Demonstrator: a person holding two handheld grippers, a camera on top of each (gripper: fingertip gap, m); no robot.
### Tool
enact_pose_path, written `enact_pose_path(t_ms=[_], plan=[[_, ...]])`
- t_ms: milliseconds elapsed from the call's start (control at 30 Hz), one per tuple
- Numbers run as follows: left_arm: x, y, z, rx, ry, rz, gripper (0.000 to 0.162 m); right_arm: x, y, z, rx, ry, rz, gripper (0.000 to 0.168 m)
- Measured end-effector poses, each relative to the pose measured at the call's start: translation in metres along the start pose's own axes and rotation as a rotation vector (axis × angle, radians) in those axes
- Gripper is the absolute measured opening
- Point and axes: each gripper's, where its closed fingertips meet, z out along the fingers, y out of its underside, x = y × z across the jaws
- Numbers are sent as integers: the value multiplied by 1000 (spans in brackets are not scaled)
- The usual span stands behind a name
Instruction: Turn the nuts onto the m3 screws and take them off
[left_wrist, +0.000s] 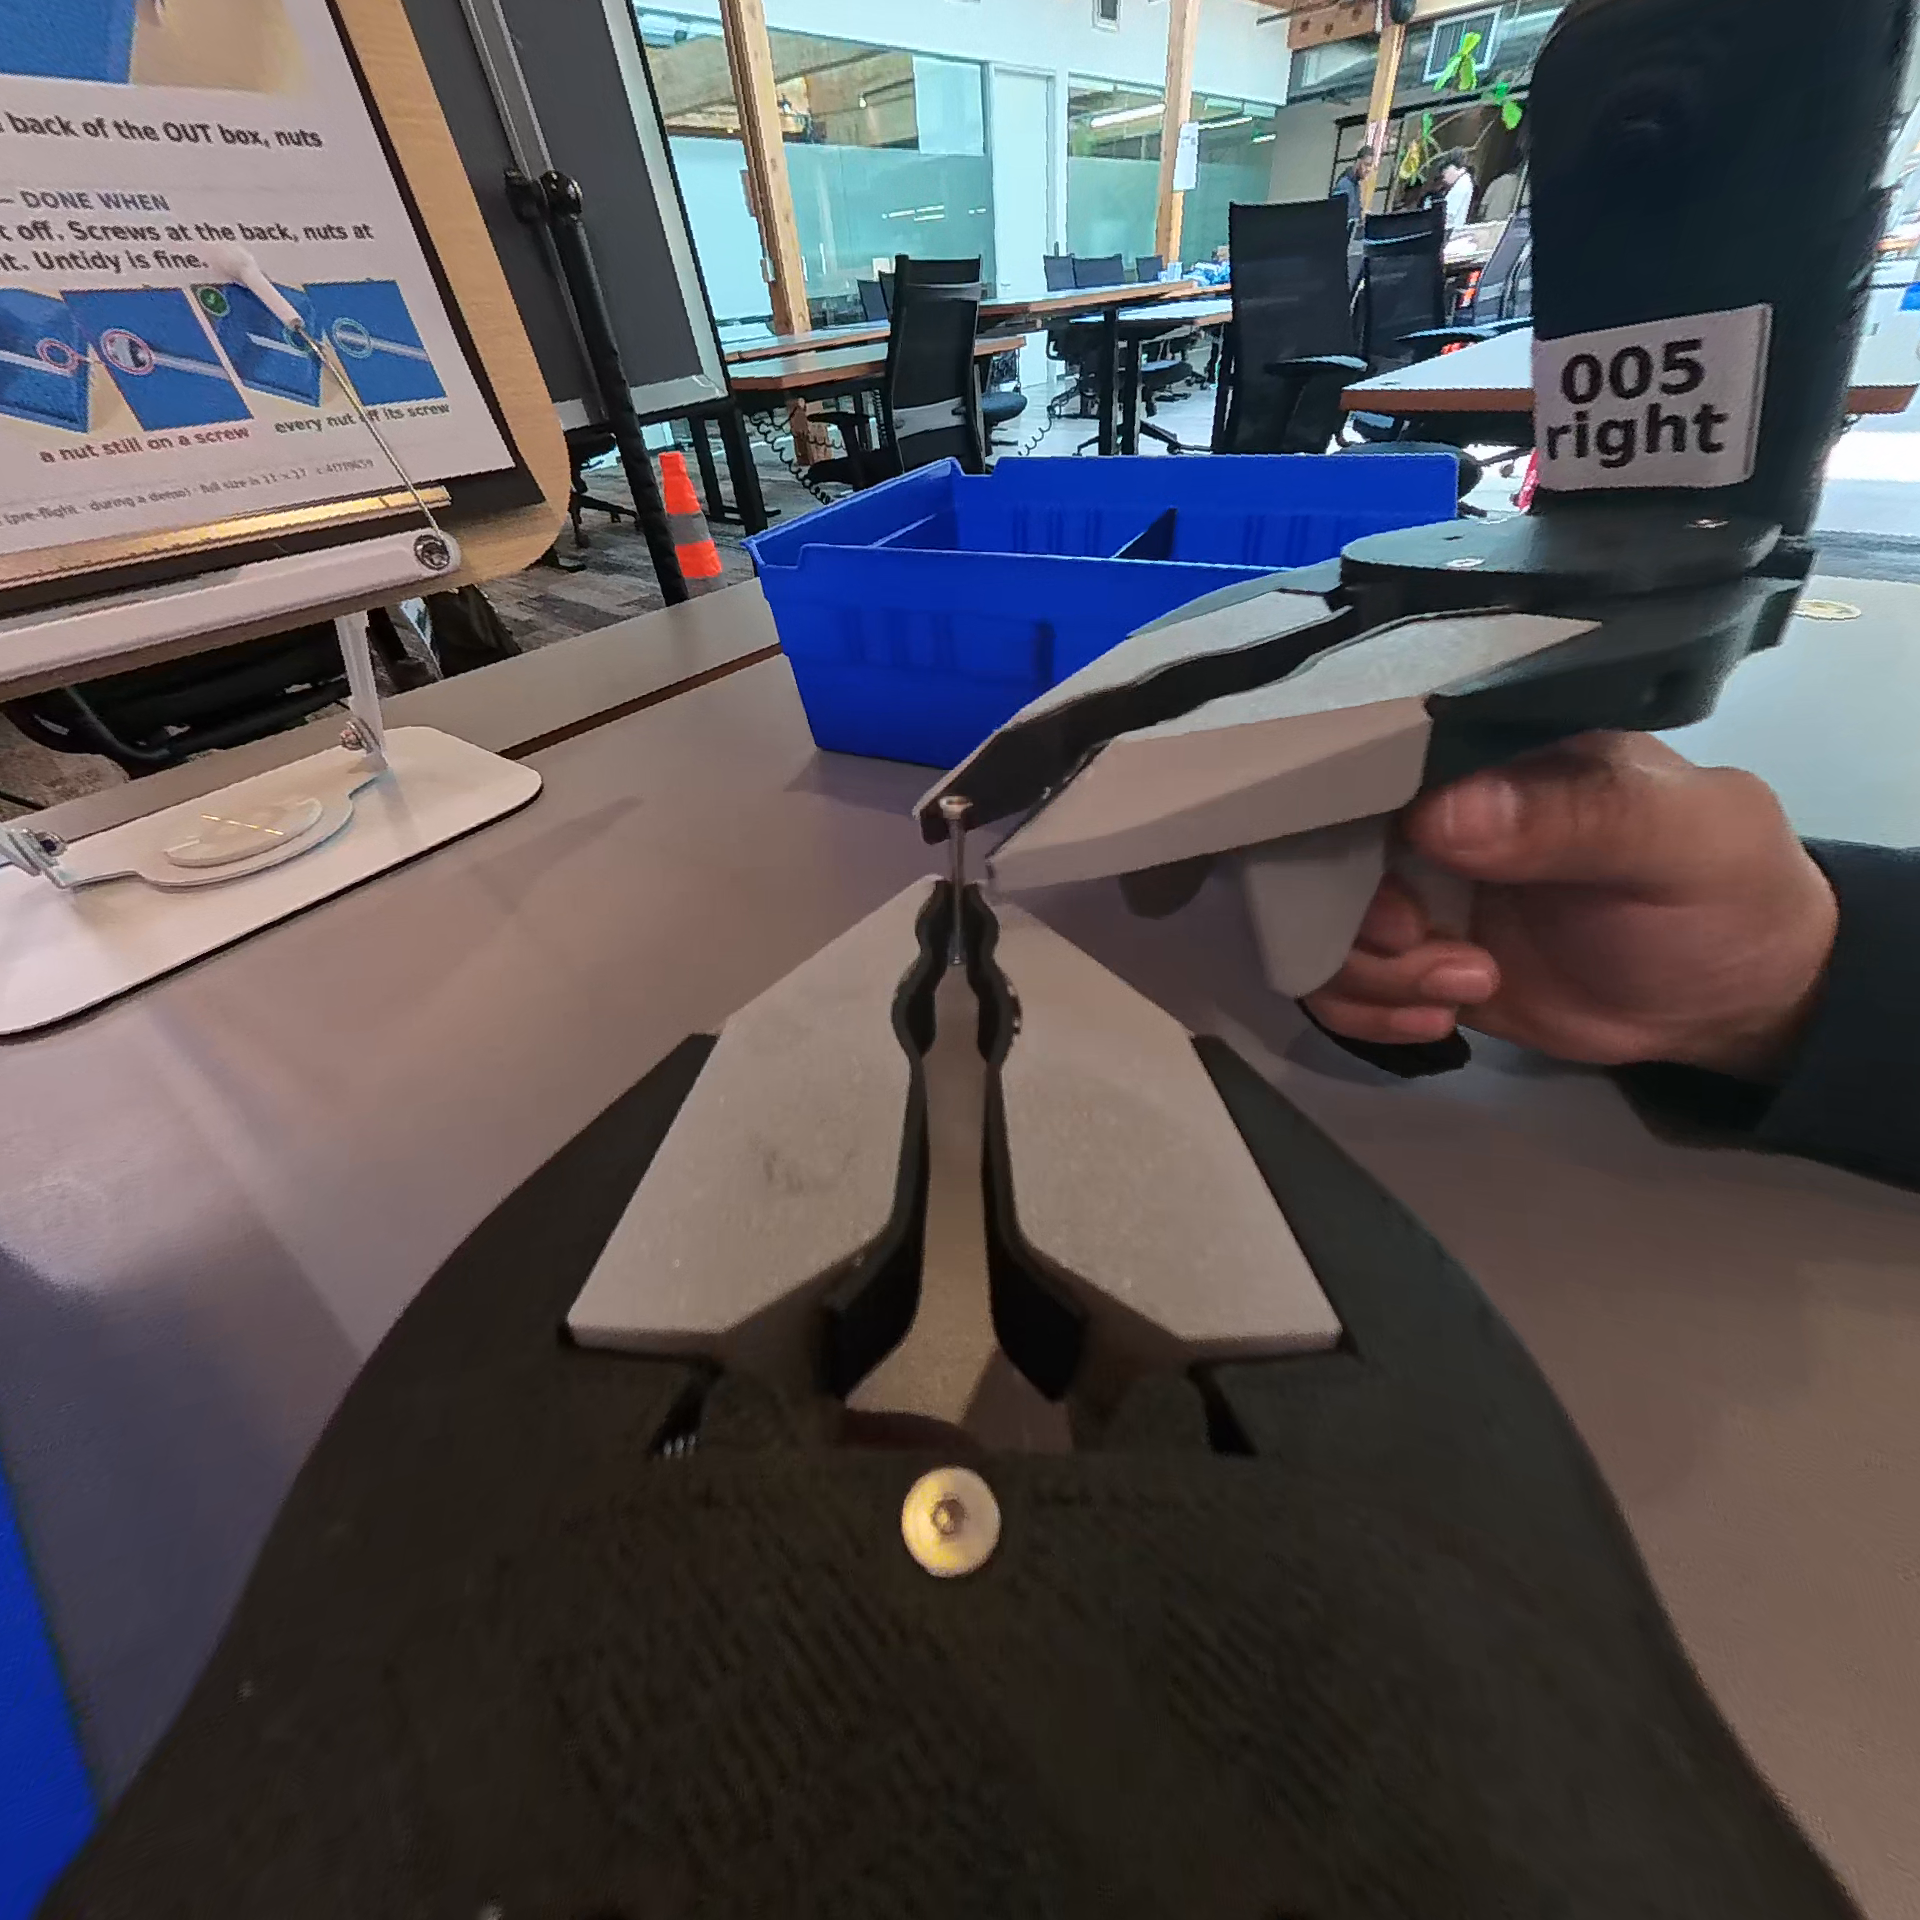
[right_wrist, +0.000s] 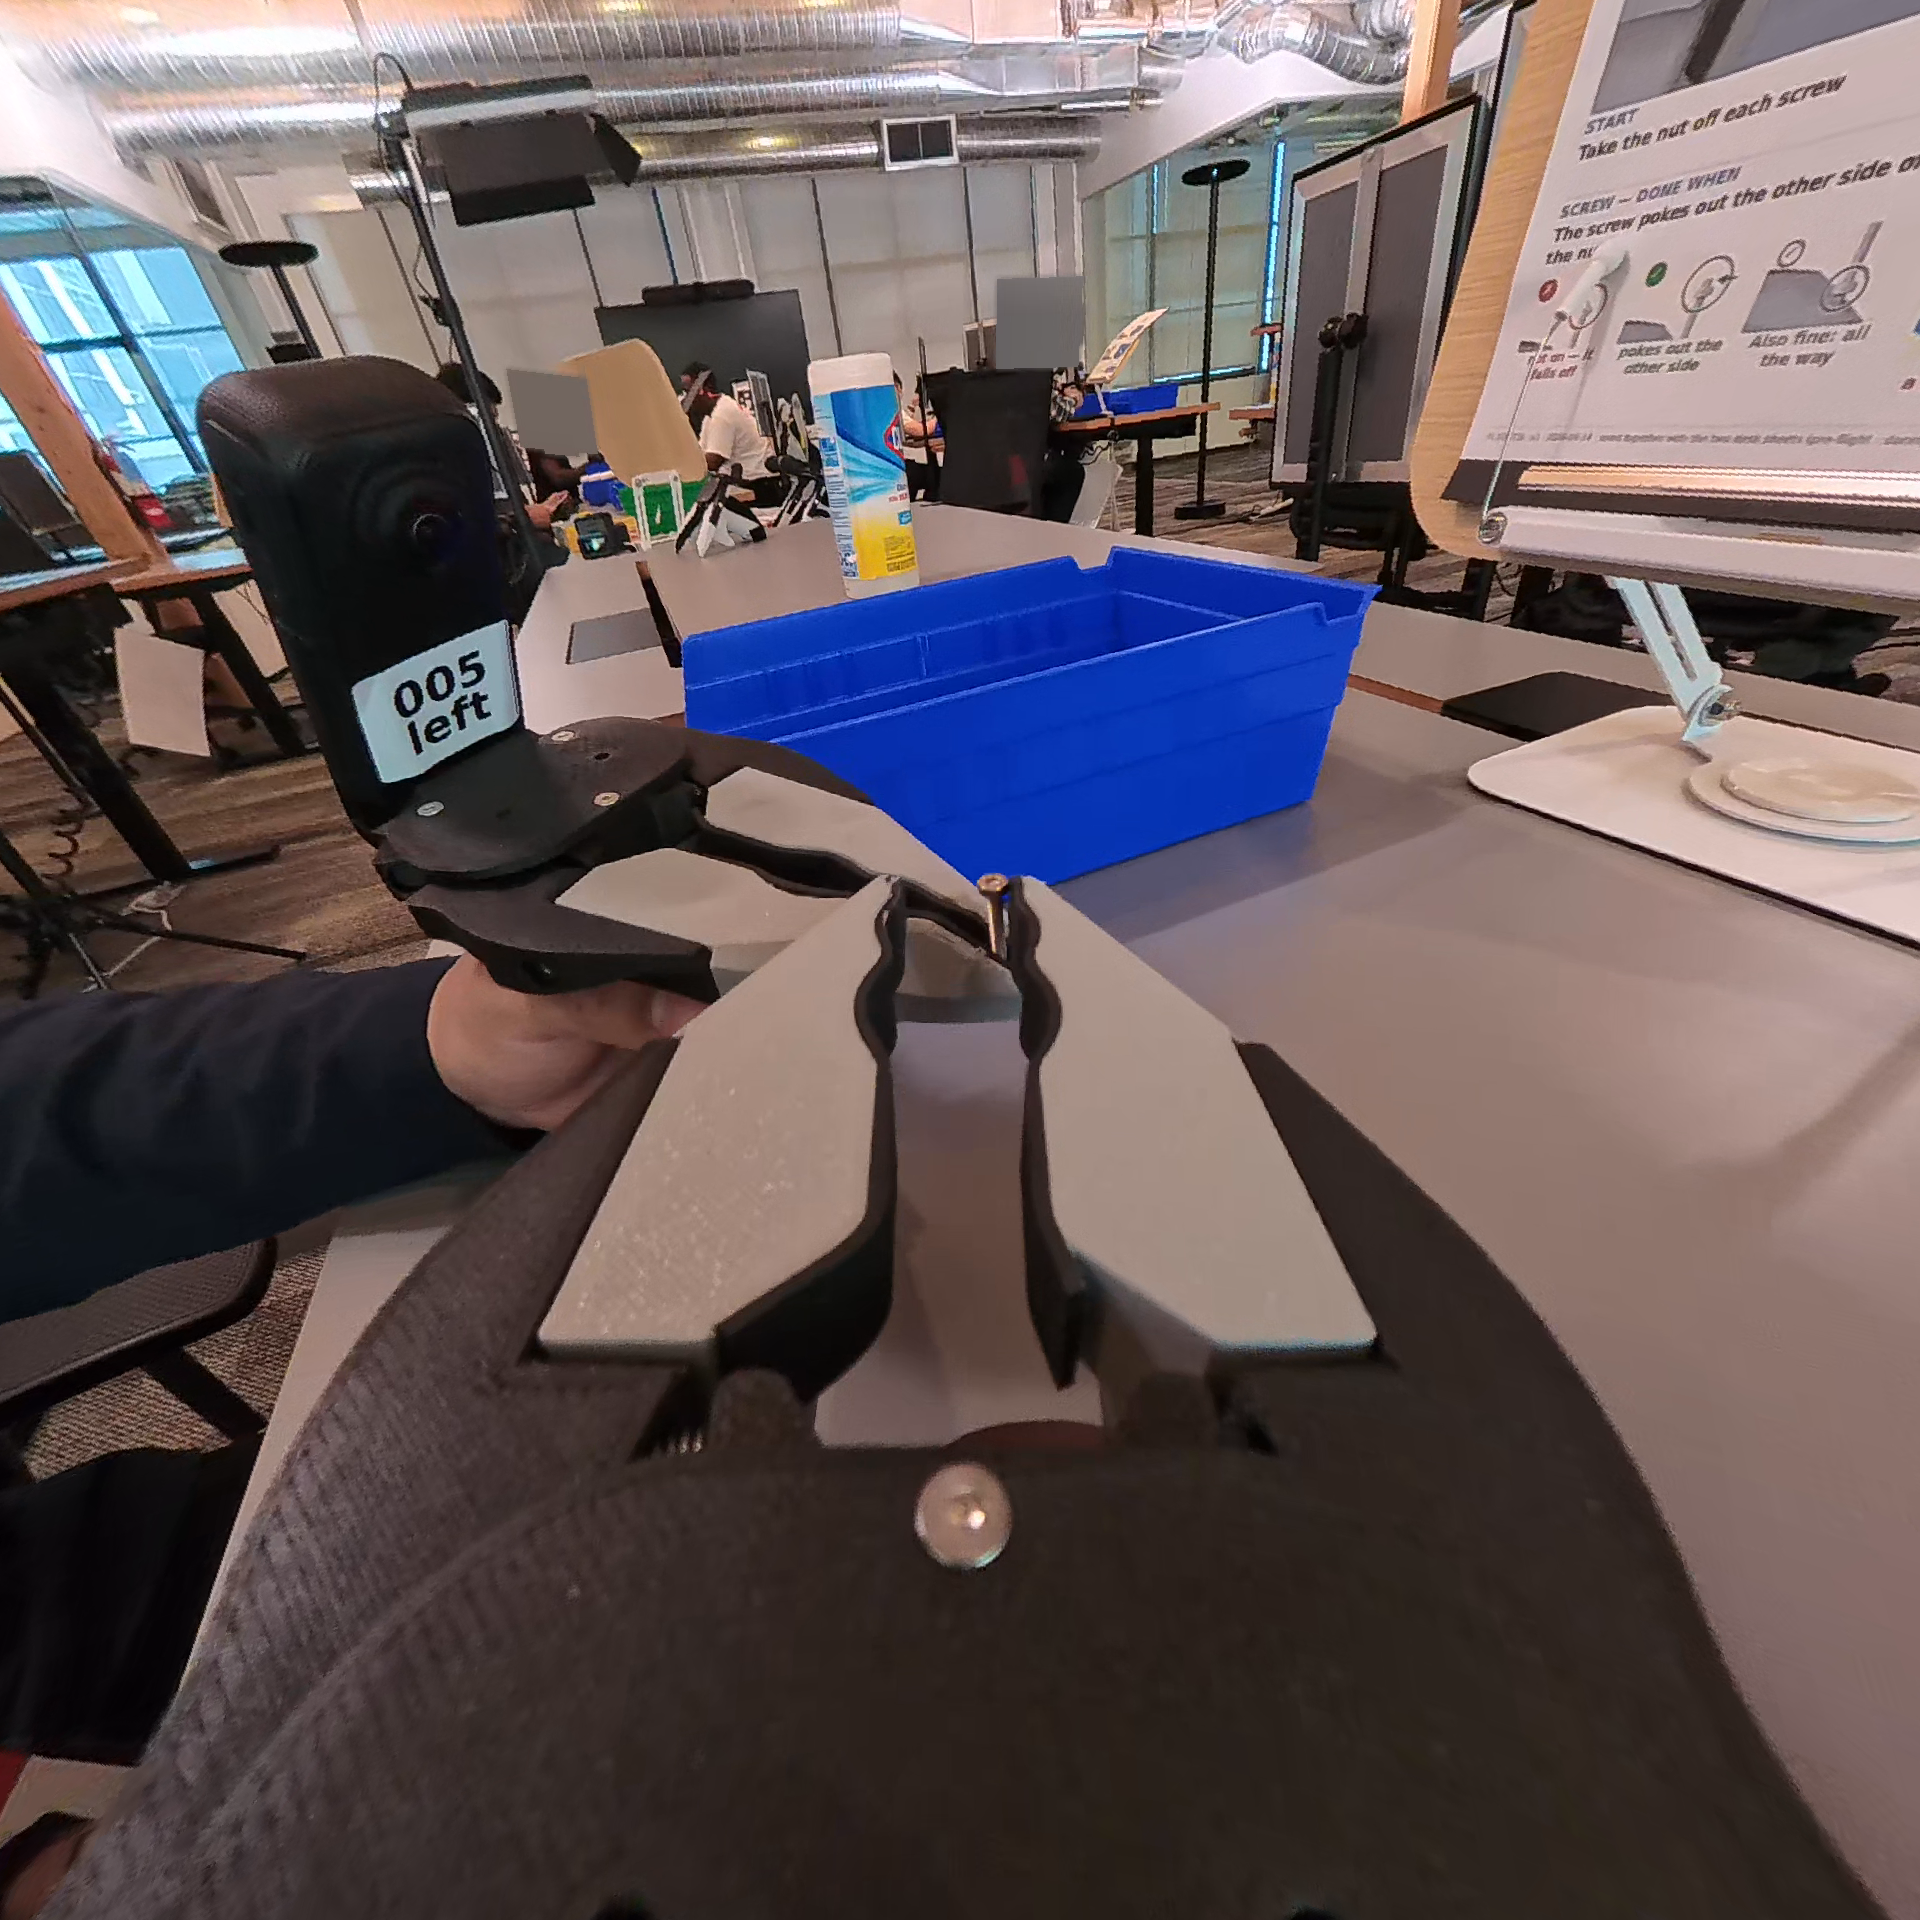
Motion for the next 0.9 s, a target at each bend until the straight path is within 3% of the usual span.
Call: enact_pose_path(t_ms=[267,900], plan=[[12,1,2,-8,38,45,0,3,2,2,-8,18,-12,2],[6,2,2,-9,36,-16,1,14,-12,-9,57,54,29,1]])
